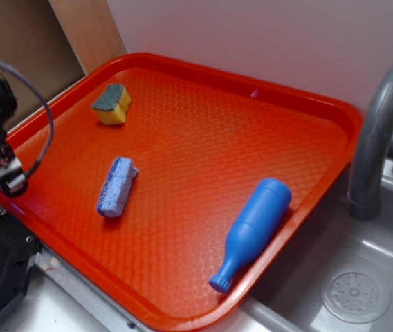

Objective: Grab the blue ball.

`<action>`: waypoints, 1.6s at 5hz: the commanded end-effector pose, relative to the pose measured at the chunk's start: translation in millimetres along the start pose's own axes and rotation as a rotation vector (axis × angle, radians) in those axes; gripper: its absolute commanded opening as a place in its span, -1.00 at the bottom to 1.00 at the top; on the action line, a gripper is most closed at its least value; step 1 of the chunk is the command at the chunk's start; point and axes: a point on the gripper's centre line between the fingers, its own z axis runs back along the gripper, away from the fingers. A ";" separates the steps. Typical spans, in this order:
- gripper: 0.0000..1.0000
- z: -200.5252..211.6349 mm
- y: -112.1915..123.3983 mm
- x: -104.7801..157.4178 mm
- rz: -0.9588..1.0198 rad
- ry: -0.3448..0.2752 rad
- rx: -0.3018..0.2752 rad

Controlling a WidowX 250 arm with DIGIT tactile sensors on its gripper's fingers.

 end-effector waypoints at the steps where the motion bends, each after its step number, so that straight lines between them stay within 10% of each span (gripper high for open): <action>1: 1.00 -22.9 15.6 -2.3 0.034 0.199 0.168; 2: -1.00 -21.2 14.9 -1.8 0.039 0.181 0.178; 8: -1.00 18.9 -7.6 12.9 0.017 0.096 0.171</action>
